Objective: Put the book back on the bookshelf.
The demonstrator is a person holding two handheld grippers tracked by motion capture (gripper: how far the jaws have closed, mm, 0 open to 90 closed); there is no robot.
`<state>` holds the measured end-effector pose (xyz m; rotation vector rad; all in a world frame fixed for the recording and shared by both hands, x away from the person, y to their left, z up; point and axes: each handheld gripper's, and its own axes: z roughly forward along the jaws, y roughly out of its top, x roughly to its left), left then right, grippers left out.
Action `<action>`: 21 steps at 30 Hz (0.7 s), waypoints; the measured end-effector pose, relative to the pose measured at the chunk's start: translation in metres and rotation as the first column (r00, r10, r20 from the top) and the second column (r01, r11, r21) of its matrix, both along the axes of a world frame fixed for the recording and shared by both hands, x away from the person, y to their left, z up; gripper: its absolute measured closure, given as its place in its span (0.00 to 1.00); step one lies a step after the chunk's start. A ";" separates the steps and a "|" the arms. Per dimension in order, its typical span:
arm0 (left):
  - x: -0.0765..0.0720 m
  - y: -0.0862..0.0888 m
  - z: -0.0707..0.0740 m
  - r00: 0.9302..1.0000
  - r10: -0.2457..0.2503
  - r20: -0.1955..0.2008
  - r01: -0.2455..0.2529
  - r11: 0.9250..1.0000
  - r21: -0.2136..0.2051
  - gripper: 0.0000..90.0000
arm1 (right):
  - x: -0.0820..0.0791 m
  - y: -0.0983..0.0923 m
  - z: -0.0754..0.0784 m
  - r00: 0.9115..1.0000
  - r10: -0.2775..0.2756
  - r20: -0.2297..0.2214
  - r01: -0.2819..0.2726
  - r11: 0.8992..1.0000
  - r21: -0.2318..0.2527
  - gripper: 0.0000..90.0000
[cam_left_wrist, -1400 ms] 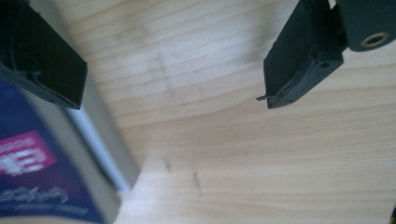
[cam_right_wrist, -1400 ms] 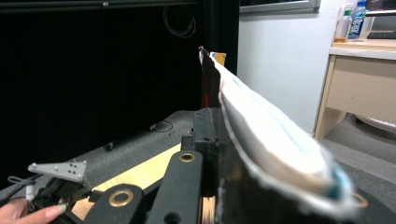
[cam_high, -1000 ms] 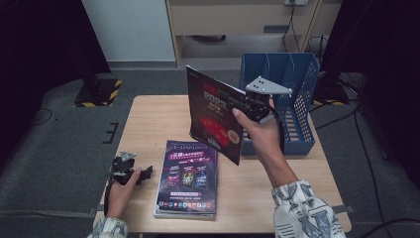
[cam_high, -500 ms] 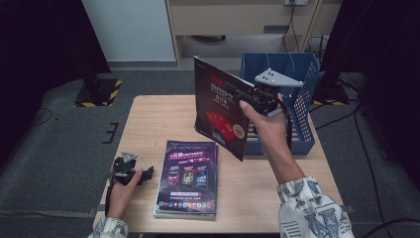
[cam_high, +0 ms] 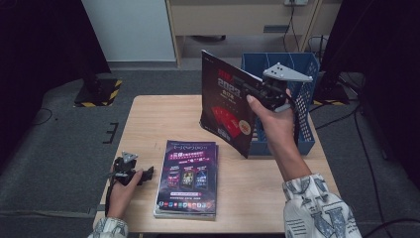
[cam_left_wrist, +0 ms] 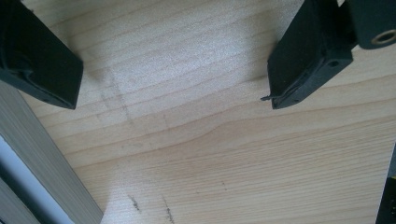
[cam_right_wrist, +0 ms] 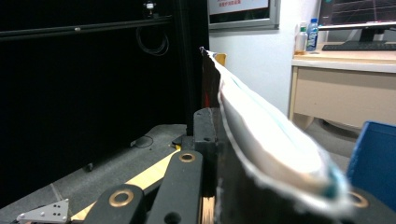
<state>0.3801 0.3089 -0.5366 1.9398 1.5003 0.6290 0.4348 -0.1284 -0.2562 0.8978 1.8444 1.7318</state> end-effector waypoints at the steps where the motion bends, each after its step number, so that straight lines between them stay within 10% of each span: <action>1: 0.000 0.000 0.000 1.000 0.000 0.000 0.000 1.000 0.000 0.03 | 0.000 -0.002 0.001 1.000 -0.004 0.003 0.004 1.000 -0.002 0.97; 21: 0.000 0.000 0.000 1.000 -0.001 0.001 0.001 1.000 0.000 0.03 | -0.003 -0.046 0.015 0.993 -0.114 0.005 0.114 0.993 0.016 0.97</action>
